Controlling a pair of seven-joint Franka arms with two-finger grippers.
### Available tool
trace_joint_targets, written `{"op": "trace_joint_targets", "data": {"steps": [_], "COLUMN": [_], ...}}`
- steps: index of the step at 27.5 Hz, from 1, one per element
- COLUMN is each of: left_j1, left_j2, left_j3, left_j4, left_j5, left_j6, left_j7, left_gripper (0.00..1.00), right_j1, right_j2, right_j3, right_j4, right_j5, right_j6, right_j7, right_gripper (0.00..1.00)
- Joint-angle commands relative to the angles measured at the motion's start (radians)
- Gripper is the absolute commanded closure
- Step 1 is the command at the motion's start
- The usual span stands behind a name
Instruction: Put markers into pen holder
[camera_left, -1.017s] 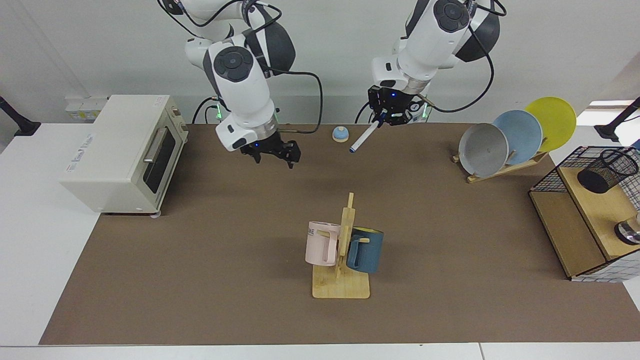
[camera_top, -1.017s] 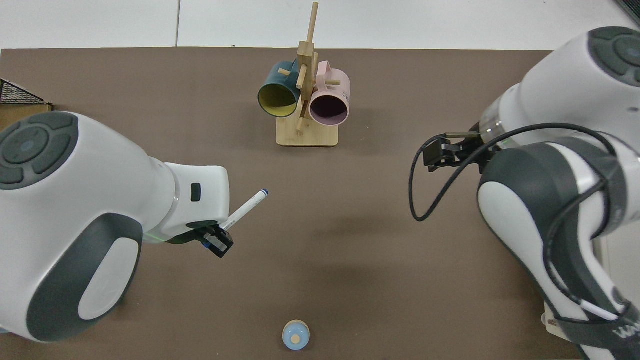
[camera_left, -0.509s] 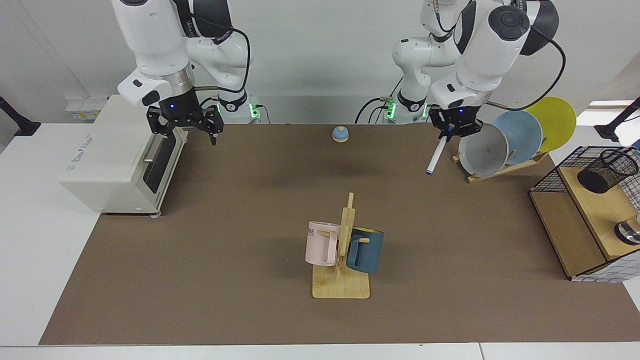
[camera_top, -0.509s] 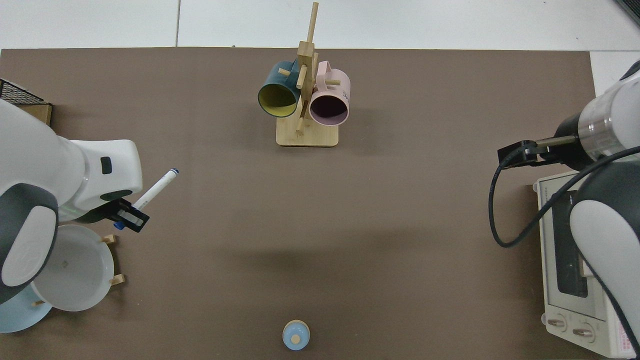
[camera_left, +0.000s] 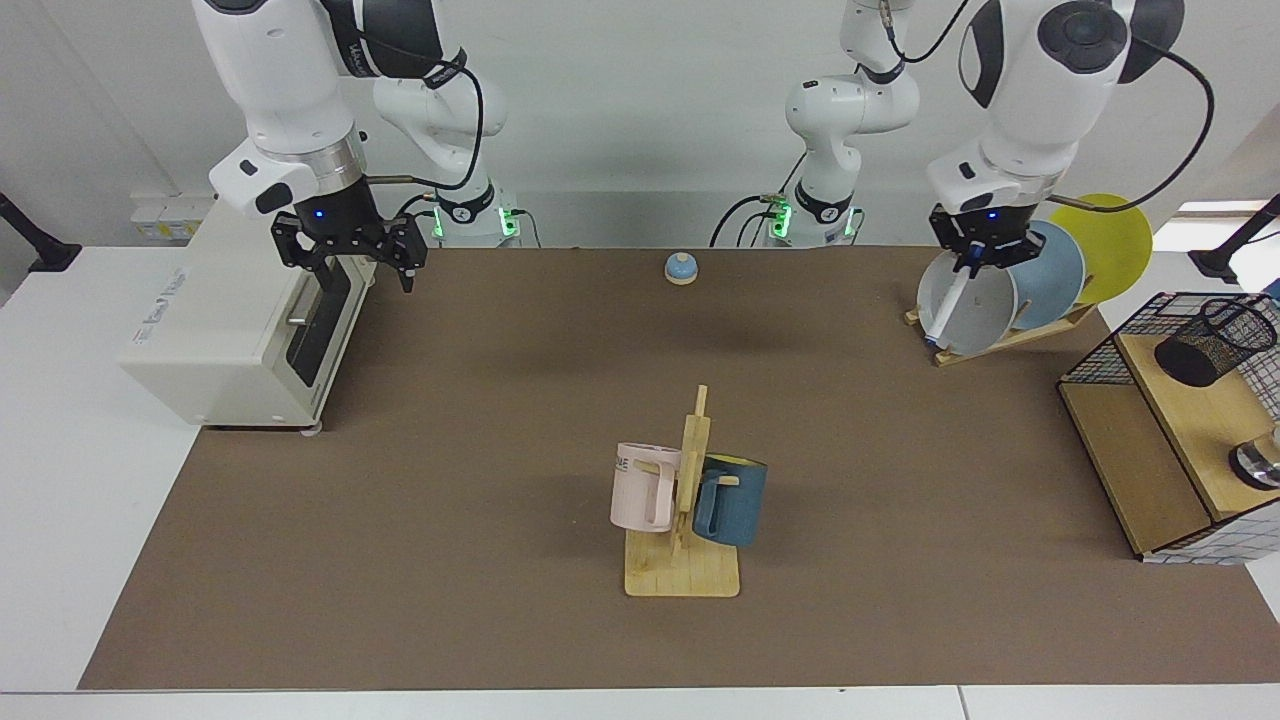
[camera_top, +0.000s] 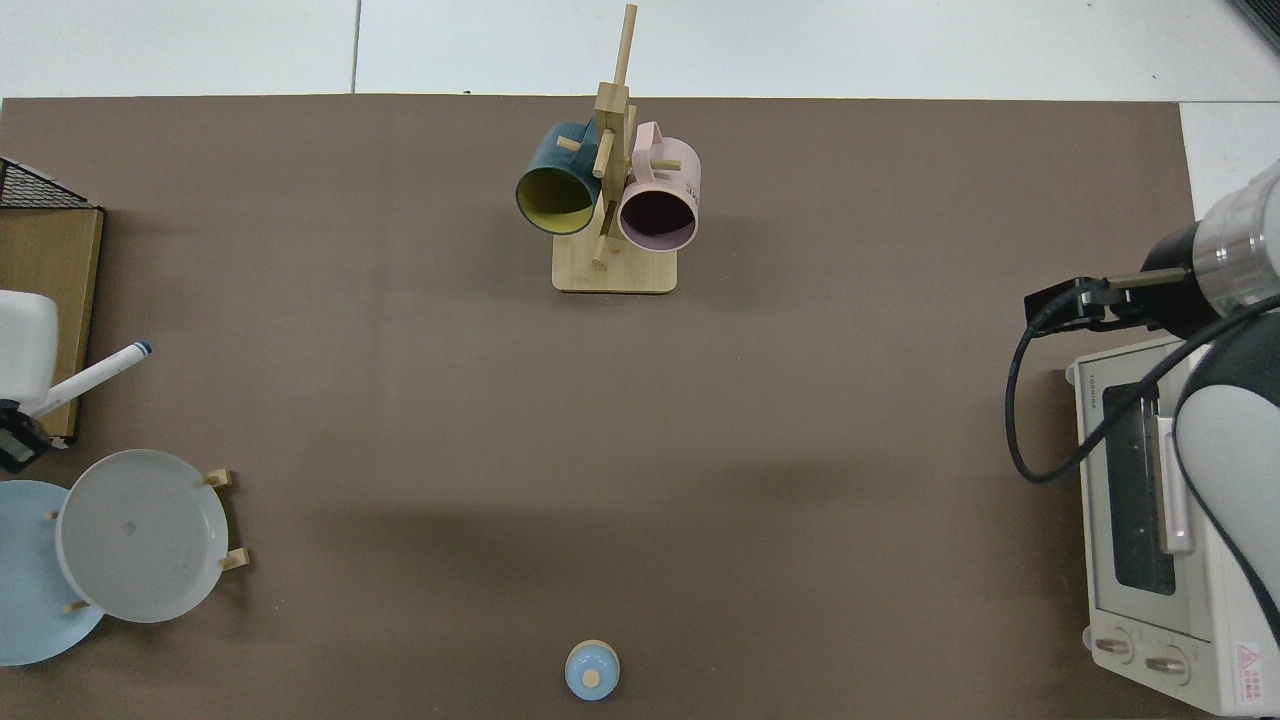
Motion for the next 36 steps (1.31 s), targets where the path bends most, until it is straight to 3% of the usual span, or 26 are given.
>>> {"op": "trace_joint_targets", "data": {"steps": [1,8,18,24,28,36], "left_j1": [0.019,0.047,0.142,0.159,0.171,0.232], "left_j2": [0.015,0.03,0.064,0.122,0.157,0.165], "left_j3": [-0.014,-0.012,-0.014,-0.014,-0.012,-0.014], "left_j4": [0.026,0.049,0.072,0.139,0.168,0.171], "left_j5": [0.132,0.28,0.438,0.562,0.626,0.712], "left_j6": [0.003,0.061,0.237,0.308,0.366,0.475], "left_j7": [0.093,0.26,0.514,0.669,0.72,0.788], "left_gripper": [1.0,1.0,1.0,1.0,1.0,1.0], "right_j1": [-0.015,-0.028,-0.033,-0.048,-0.087,-0.067], "right_j2": [-0.022,-0.022,-0.027,-0.025,-0.036,-0.047], "right_j3": [0.013,0.012,0.012,0.009,0.009,0.02], "right_j4": [-0.021,-0.021,-0.019,-0.013,-0.019,-0.028], "right_j5": [0.007,0.005,-0.013,0.016,0.08,0.088], "right_j6": [-0.006,-0.006,-0.039,-0.104,-0.127,-0.113], "right_j7": [-0.027,-0.025,-0.035,-0.035,-0.028,-0.027], "right_gripper": [0.0,0.0,0.0,0.0,0.0,0.0]}}
